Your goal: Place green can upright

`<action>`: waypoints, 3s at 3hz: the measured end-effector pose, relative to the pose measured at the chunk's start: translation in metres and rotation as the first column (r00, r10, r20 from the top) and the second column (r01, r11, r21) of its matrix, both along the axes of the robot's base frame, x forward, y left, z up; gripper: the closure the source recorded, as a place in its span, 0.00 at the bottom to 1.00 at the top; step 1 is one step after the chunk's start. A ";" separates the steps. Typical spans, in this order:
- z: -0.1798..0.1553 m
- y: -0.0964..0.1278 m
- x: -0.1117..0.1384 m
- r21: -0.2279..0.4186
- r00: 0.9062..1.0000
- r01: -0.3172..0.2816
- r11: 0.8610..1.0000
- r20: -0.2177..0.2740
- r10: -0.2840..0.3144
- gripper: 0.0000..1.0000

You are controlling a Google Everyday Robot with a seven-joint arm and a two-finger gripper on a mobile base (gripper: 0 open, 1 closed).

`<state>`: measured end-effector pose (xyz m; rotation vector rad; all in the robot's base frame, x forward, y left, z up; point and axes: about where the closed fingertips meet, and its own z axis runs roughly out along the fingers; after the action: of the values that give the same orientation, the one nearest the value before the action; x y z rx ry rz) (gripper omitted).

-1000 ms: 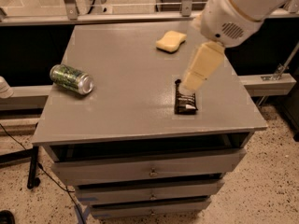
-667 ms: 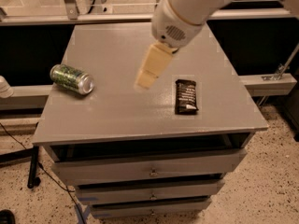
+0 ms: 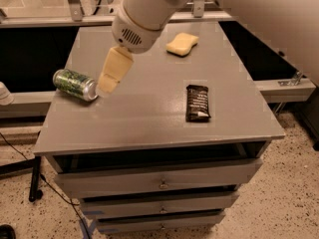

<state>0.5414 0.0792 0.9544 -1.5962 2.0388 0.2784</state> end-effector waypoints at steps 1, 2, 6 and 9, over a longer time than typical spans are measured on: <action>0.000 -0.001 0.000 0.000 1.000 0.001 1.000 0.001 -0.001 0.00; -0.010 0.024 0.014 0.047 1.000 0.017 0.999 -0.025 -0.016 0.00; -0.103 0.149 0.079 0.026 0.984 0.041 0.999 -0.177 -0.036 0.00; -0.112 0.171 0.103 -0.092 0.977 0.058 0.994 -0.201 -0.076 0.17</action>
Offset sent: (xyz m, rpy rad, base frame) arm 0.0365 0.0590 -0.0251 0.1228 0.0626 -0.0475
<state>0.6444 0.2505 0.8425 -1.6026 2.2836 0.3467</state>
